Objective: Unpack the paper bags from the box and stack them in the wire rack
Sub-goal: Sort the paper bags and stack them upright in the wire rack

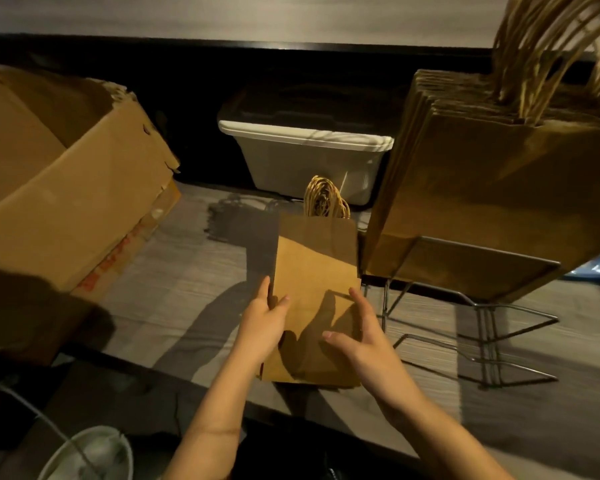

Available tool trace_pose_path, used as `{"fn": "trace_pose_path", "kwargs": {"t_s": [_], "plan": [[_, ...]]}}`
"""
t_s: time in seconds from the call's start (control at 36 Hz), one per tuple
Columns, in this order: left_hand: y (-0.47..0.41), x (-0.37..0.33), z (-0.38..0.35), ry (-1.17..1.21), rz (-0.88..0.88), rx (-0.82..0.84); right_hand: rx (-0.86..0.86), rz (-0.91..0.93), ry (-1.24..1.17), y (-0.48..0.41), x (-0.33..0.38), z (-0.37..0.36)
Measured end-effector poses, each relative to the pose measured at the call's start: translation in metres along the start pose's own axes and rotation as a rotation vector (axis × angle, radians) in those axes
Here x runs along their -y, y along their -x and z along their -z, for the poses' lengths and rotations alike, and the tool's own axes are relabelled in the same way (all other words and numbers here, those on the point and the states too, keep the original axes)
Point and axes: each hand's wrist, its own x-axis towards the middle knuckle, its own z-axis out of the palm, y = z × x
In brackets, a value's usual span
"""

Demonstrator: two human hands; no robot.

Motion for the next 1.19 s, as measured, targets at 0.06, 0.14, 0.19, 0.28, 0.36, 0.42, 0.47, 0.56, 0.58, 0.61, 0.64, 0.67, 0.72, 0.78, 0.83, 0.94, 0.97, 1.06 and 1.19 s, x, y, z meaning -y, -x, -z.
{"fn": "trace_pose_path", "kwargs": {"t_s": [0.06,0.14,0.19,0.28,0.36,0.42,0.47,0.56,0.58,0.61,0.64,0.67,0.72,0.78,0.83,0.94,0.97,1.06,1.19], "plan": [[0.003,0.004,-0.001,-0.005,0.023,0.011,0.005,-0.038,-0.047,0.0,-0.003,-0.002],[0.008,0.007,-0.002,0.016,0.036,0.003,-0.001,-0.053,-0.096,0.001,-0.008,-0.005],[0.01,0.01,-0.001,0.016,0.033,-0.013,0.002,-0.064,-0.115,0.004,-0.008,-0.007],[0.012,0.015,0.001,0.025,0.03,-0.036,-0.012,-0.057,-0.13,0.006,-0.007,-0.009],[0.015,0.018,0.003,0.066,0.032,-0.061,0.001,-0.054,-0.15,0.009,-0.005,-0.009],[0.016,0.019,0.005,0.102,0.034,-0.081,0.005,-0.038,-0.173,0.011,-0.005,-0.01],[0.017,0.02,0.007,0.139,0.023,-0.116,0.011,-0.016,-0.18,0.014,-0.003,-0.012],[0.022,0.017,0.008,0.206,0.004,-0.185,0.025,0.022,-0.21,0.018,-0.001,-0.013],[0.024,0.014,0.009,0.219,-0.005,-0.203,0.029,0.036,-0.231,0.019,0.002,-0.014],[0.025,0.012,0.009,0.232,-0.015,-0.219,0.027,0.051,-0.253,0.021,0.004,-0.013],[0.025,0.01,0.009,0.245,-0.03,-0.235,0.028,0.061,-0.269,0.022,0.005,-0.012],[0.026,0.008,0.01,0.261,-0.042,-0.253,0.033,0.063,-0.278,0.024,0.008,-0.011],[0.027,0.005,0.01,0.289,-0.063,-0.283,0.036,0.059,-0.288,0.027,0.012,-0.008],[0.03,0.001,0.01,0.313,-0.082,-0.308,0.022,0.082,-0.286,0.028,0.013,-0.003],[0.032,-0.003,0.011,0.33,-0.112,-0.329,0.015,0.101,-0.286,0.029,0.016,0.001],[0.041,-0.016,0.011,0.354,-0.191,-0.351,-0.029,0.149,-0.287,0.031,0.022,0.011],[0.044,-0.02,0.011,0.355,-0.208,-0.355,-0.034,0.165,-0.287,0.032,0.024,0.014],[0.05,-0.028,0.01,0.374,-0.245,-0.367,-0.045,0.204,-0.277,0.035,0.029,0.022],[0.06,-0.041,0.005,0.416,-0.298,-0.384,-0.067,0.273,-0.214,0.04,0.036,0.032]]}}
